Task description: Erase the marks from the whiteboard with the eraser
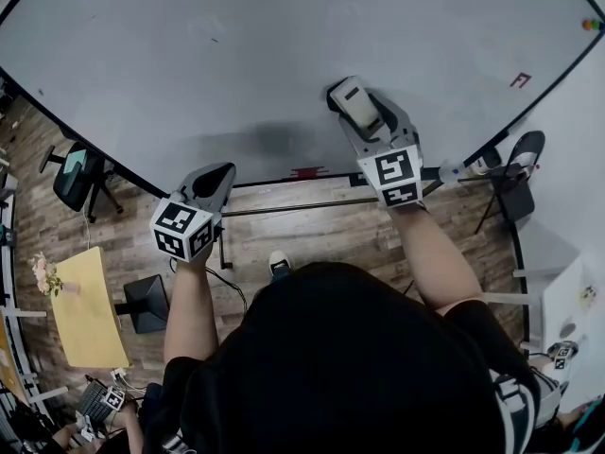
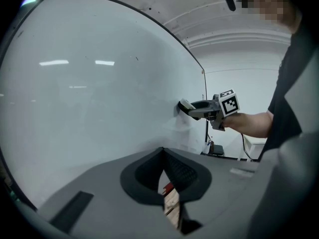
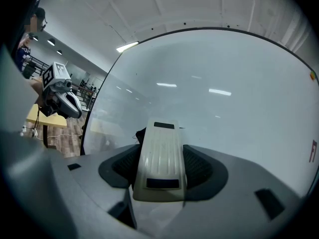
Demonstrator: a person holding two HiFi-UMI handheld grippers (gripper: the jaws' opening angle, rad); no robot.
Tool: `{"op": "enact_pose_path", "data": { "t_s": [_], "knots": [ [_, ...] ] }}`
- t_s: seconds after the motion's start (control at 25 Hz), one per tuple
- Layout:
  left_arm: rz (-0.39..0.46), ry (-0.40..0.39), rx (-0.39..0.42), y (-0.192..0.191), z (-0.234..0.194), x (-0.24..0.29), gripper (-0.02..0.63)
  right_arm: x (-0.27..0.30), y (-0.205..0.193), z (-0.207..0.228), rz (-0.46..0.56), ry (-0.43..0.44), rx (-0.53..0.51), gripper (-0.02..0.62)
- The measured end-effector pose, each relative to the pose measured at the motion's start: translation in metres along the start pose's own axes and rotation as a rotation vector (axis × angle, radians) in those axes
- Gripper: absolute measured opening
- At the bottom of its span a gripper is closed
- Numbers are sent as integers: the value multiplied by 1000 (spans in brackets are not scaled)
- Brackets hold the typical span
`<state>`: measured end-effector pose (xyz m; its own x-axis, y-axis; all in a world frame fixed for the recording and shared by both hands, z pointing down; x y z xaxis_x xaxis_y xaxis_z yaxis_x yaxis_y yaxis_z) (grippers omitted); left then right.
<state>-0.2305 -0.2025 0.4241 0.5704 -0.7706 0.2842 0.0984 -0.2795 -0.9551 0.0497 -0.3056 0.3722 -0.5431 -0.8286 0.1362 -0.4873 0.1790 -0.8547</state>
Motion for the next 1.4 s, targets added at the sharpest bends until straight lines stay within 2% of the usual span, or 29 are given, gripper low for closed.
{"op": "enact_pose_path", "data": {
  "t_s": [0.68,1.4],
  "knots": [
    [-2,21,2,0,-7,-15,11,8,4,-14,0,24,-5,258],
    [-8,-14,32,11,3,-5,11,-11,-3,22,-9,-56,18,258]
  ]
}}
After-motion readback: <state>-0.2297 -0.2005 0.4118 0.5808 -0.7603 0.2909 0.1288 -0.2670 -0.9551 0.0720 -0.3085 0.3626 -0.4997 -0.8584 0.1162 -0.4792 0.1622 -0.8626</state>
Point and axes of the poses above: the fingertips, and each gripper's own axes: x forward along the fingers, z to its right, y out of its top, the point moved 6 cm from there along -x, backward along the fingers, and after that the axes turned 5 degrees about -x, right-handed, at the moved point
